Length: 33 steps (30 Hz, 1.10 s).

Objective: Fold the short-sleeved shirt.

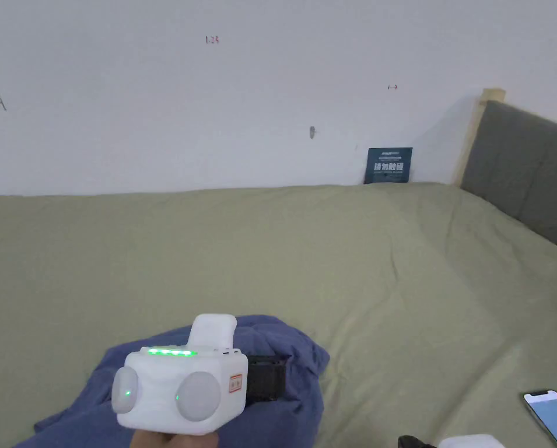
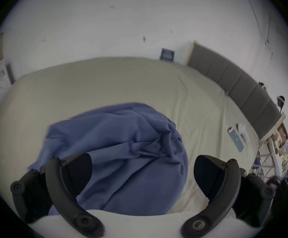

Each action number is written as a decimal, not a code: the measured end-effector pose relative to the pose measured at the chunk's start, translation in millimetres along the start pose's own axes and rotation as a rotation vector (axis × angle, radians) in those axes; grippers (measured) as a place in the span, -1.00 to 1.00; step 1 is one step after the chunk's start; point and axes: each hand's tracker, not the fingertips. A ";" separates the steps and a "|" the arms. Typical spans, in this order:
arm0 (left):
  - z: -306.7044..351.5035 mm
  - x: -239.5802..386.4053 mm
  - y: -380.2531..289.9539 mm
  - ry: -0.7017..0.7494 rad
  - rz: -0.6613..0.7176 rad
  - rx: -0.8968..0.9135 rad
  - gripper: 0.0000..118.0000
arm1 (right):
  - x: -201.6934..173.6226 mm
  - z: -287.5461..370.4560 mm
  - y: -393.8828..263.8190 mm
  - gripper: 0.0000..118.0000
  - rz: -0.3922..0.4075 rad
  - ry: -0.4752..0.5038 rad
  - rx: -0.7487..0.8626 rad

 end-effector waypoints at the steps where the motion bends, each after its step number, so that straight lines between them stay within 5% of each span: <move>1: 25.0 -6.3 -3.3 0.012 0.002 0.033 0.99 | -2.1 4.0 1.9 -0.98 -0.003 0.008 0.011; 5: 130.5 -38.9 -28.2 0.123 0.040 0.226 0.94 | -13.5 23.3 8.1 -0.98 -0.013 0.038 0.057; 8: 201.6 -54.8 -57.1 0.209 0.047 0.313 0.68 | -22.4 39.2 9.6 -0.98 0.002 0.062 0.096; 12: 256.6 -75.6 -96.7 0.330 0.075 0.379 -1.00 | -31.4 58.6 10.4 -0.98 -0.002 0.072 0.134; 21: 314.2 -87.3 -137.4 0.485 0.120 0.452 -1.00 | -42.1 82.1 7.2 -0.98 -0.008 0.079 0.164; 33: 285.0 -127.2 -124.7 0.492 0.143 0.363 -1.00 | -53.0 61.1 7.7 -0.98 -0.005 0.097 0.138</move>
